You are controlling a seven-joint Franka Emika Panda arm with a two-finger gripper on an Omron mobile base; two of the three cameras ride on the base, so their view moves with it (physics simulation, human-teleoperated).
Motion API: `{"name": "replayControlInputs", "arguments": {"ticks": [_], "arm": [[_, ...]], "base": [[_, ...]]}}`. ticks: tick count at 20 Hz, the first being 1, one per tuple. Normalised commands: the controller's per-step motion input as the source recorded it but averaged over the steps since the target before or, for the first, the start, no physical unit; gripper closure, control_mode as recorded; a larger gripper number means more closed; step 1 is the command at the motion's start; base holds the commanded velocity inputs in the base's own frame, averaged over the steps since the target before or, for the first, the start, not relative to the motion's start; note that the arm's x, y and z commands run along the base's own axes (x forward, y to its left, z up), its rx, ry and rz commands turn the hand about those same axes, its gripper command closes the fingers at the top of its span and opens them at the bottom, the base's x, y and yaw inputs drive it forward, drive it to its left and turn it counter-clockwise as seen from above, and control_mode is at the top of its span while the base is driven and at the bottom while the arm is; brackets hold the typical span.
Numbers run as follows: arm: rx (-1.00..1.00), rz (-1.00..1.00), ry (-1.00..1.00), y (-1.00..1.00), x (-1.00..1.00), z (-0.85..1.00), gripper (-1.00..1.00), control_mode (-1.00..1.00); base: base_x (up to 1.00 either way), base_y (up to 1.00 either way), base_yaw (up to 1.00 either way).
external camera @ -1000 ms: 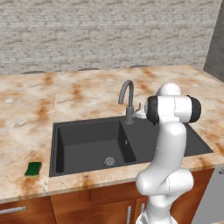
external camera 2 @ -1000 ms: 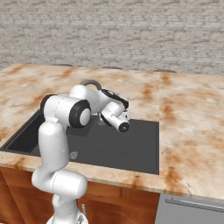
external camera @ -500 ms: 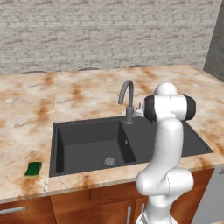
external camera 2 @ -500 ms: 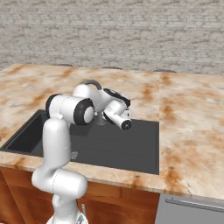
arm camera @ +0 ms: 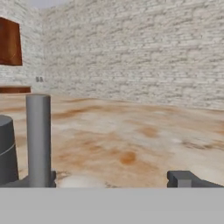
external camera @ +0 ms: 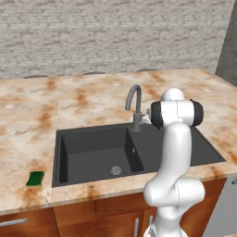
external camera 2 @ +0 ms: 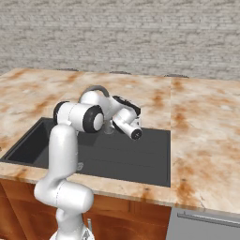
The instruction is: Soak the sponge with water for a few seconds and then drop it inside the sink.
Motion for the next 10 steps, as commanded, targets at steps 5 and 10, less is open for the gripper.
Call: {"name": "replayControlInputs", "arguments": {"ticks": [5,10], "arm": [[0.0,0.0,0.0,0.0,0.25,-0.1,-1.0,-1.0],[0.0,-0.07,0.0,0.0,0.2,-0.13,-1.0,-1.0]], "base": [[0.0,0.0,0.0],[0.0,0.0,0.0]]}}
